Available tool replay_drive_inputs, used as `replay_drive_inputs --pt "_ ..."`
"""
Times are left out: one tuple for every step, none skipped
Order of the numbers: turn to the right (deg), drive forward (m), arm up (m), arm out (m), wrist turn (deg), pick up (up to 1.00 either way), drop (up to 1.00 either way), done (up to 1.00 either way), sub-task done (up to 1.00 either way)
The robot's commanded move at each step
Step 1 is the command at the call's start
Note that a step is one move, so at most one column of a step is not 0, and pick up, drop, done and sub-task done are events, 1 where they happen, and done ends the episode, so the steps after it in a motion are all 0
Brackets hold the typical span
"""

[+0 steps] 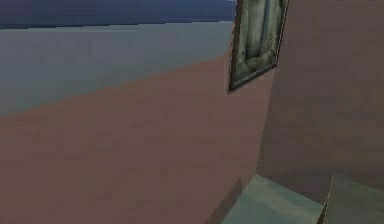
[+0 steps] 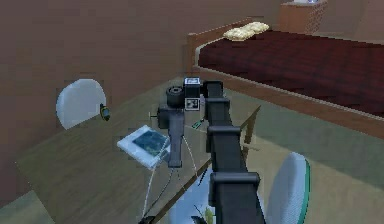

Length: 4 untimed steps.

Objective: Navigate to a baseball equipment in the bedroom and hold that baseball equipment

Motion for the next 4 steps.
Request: replay_drive_inputs --pt "0.0 0.00 0.00 0.00 45.0 0.00 0.00 0.00 0.00" --pt "0.0 0.00 0.00 0.00 45.0 0.00 0.00 0.00 0.00" --pt "0.0 0.00 0.00 0.00 45.0 0.00 0.00 0.00 0.00" --pt "0.0 0.00 0.00 0.00 27.0 0.00 0.00 0.00 0.00"
